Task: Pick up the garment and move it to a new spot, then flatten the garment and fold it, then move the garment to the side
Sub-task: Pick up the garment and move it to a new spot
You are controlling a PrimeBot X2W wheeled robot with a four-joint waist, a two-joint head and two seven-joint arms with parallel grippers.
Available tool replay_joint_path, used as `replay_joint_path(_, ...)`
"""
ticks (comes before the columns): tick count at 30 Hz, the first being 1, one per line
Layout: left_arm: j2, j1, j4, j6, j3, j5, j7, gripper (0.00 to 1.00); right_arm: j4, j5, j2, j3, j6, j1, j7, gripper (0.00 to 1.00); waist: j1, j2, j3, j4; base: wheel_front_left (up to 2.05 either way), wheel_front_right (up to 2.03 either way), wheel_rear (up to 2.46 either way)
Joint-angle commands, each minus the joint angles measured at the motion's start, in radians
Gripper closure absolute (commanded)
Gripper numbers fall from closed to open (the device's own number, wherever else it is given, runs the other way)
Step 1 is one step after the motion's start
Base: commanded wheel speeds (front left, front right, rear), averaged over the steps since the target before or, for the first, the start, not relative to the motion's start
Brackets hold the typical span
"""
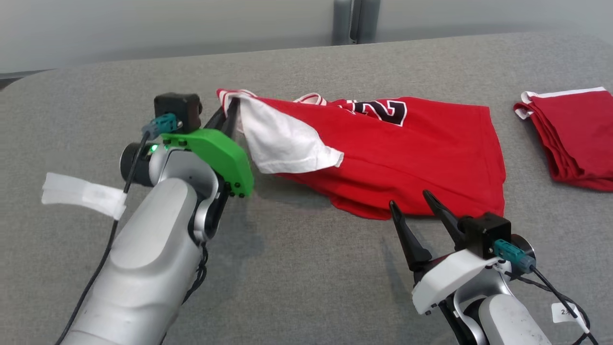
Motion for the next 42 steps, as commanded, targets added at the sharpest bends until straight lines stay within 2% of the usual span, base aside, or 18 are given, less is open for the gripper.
replay_joint_path(1,0.022,0.031,0.010,0.015,0.000,0.005,0.001,1.00,0.002,-0.004,-0.001,0.000,-0.001,-0.002,0.001,0.00,0.0000,0.0000,-0.004,0.037,0.00,0.00,0.00)
replay_joint_path(8,0.086,0.106,0.014,0.074,0.002,0.012,0.042,1.00,0.002,-0.004,0.000,-0.004,-0.001,0.019,0.008,0.00,0.0000,0.0000,-0.032,0.080,0.00,0.00,0.00)
replay_joint_path(17,0.190,0.221,-0.148,0.156,0.002,0.019,0.145,1.00,-0.010,-0.009,0.001,-0.004,-0.001,0.045,0.017,0.00,0.0000,0.0000,-0.050,0.111,0.00,0.00,0.00)
replay_joint_path(21,0.213,0.248,-0.160,0.174,-0.010,0.030,0.168,1.00,-0.017,-0.008,0.001,0.010,-0.001,0.031,0.023,0.00,0.0000,0.0000,-0.035,0.102,0.00,0.00,0.00)
replay_joint_path(22,0.216,0.244,-0.150,0.177,-0.011,0.036,0.167,0.79,-0.019,-0.008,0.001,0.013,-0.001,0.025,0.023,0.00,0.0000,0.0000,-0.029,0.097,0.00,0.00,0.00)
replay_joint_path(23,0.217,0.236,-0.135,0.175,-0.017,0.041,0.167,0.48,-0.021,-0.008,0.001,0.015,-0.001,0.019,0.026,0.00,0.0000,0.0000,-0.022,0.092,0.00,0.00,0.00)
replay_joint_path(24,0.213,0.225,-0.118,0.172,-0.019,0.043,0.165,0.00,-0.022,-0.009,-0.001,0.016,-0.001,0.016,0.028,0.00,0.0000,0.0000,-0.017,0.087,0.00,0.00,0.00)
replay_joint_path(34,0.173,0.147,0.056,0.124,-0.045,0.060,0.093,0.00,-0.026,-0.008,-0.009,0.011,-0.001,0.009,0.028,0.00,0.0000,0.0000,0.004,0.038,0.00,0.00,0.00)
replay_joint_path(39,0.162,0.171,0.090,0.119,-0.027,0.039,0.034,0.00,-0.035,-0.016,-0.009,-0.023,-0.001,0.019,0.022,0.00,0.0000,0.0000,-0.001,0.036,0.00,0.00,0.00)
replay_joint_path(42,0.162,0.201,0.068,0.138,-0.019,0.043,-0.019,0.00,-0.046,-0.024,-0.010,-0.060,-0.001,0.029,0.018,0.00,0.0000,0.0000,-0.009,0.043,0.00,0.00,0.00)
